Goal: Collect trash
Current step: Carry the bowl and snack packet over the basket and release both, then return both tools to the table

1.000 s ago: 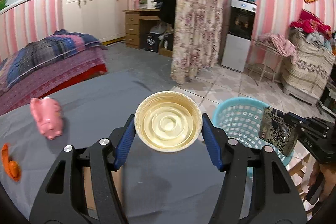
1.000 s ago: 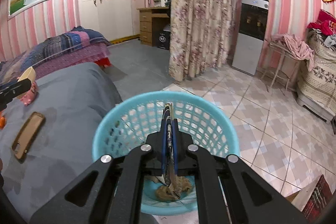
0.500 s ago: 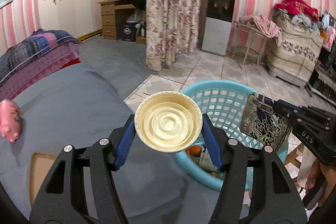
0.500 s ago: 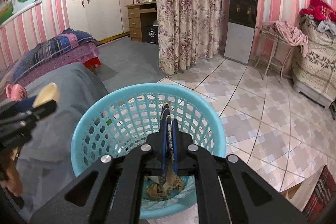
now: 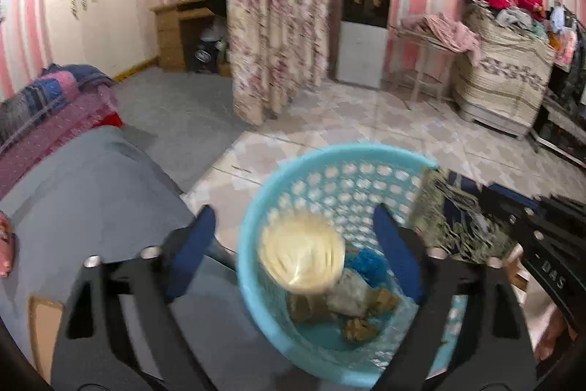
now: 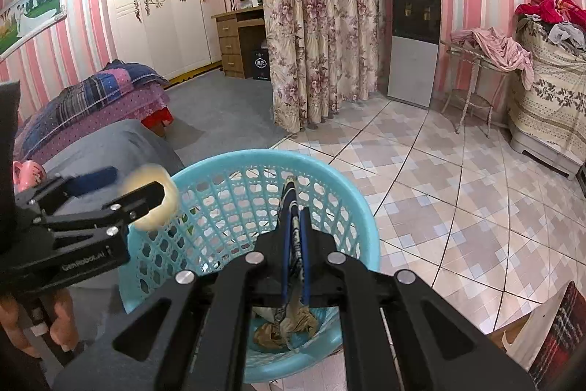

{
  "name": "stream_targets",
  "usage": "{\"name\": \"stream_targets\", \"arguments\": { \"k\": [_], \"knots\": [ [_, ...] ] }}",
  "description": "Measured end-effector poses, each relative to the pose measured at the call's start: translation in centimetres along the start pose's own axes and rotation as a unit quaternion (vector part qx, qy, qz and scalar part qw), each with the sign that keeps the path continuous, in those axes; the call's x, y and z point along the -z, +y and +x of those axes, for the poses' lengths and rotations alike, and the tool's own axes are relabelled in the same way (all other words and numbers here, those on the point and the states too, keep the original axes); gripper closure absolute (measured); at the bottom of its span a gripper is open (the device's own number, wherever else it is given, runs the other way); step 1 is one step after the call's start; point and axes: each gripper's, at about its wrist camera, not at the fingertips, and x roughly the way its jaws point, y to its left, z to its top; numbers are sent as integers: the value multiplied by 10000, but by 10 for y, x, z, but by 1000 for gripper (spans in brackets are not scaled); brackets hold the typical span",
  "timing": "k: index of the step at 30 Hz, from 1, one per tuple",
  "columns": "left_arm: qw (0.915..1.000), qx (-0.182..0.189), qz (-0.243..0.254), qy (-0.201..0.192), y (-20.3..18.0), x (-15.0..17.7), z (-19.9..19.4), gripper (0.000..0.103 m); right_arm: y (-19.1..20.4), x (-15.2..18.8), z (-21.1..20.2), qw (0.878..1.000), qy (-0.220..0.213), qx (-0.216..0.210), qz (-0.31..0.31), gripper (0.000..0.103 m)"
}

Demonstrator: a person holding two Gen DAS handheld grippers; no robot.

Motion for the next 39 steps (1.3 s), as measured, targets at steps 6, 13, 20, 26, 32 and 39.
{"name": "stream_targets", "arguments": {
  "k": [6,13,20,26,32,39],
  "knots": [
    [9992,-309,-252,-53,33,-5,-12,11,11,0,2,9999,28,-19,-122,98],
    [9963,-655,-551,-71,75,6,-40,8,33,1,12,9993,25,138,-334,97],
    [9934,-886,-712,-133,105,18,-70,6,56,5,25,9988,187,157,-426,31],
    [9911,-1011,-858,-133,126,28,-91,6,64,5,23,9982,93,291,-524,12],
    [9892,-1156,-893,-144,141,38,-109,6,66,0,19,9994,-1,154,-302,6],
    [9853,-1288,-1108,-152,168,51,-138,6,87,-5,0,9992,-198,-14,-340,5]
  ]
}}
